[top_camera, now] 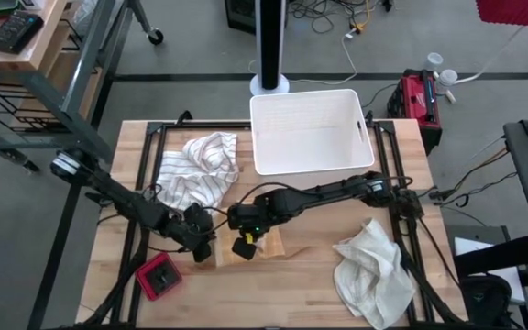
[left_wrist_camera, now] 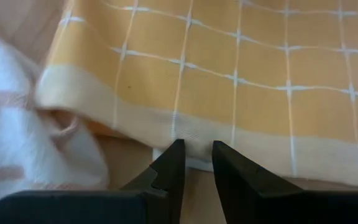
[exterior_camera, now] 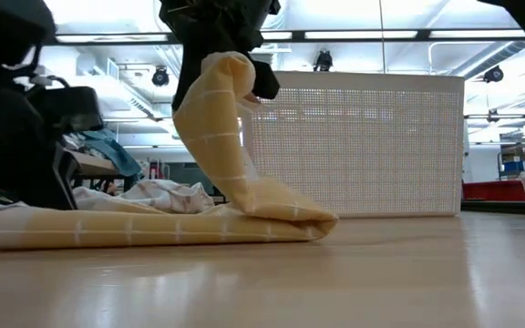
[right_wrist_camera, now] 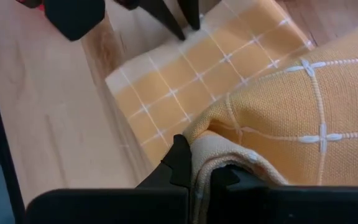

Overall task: Fold towel
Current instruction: Fold the yellow towel

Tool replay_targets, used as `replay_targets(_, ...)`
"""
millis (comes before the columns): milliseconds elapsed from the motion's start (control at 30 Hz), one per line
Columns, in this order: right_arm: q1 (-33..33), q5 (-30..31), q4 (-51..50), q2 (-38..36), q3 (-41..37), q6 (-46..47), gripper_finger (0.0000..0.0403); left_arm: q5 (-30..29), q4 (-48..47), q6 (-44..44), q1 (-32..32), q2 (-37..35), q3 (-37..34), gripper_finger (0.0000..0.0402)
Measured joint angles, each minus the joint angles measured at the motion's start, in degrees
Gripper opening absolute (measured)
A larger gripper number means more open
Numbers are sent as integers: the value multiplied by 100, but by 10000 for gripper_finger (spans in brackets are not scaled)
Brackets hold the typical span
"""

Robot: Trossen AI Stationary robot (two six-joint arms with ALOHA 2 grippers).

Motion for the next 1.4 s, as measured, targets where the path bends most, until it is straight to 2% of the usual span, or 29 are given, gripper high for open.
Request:
replay_targets(833, -1, -146, 608, 7, -44, -206, 3, -83, 296, 340, 68, 105, 102, 75)
replay_targets(933, -1, -144, 682, 7, -45, -212, 27, -83, 302, 372, 70, 105, 100, 75)
replay_targets(1200, -9, -144, 760, 7, -48, -213, 138, -89, 339, 399, 70, 105, 98, 75)
replay_targets(1400, -14, -137, 791, 7, -48, -241, 192, -125, 342, 423, 70, 105, 98, 75)
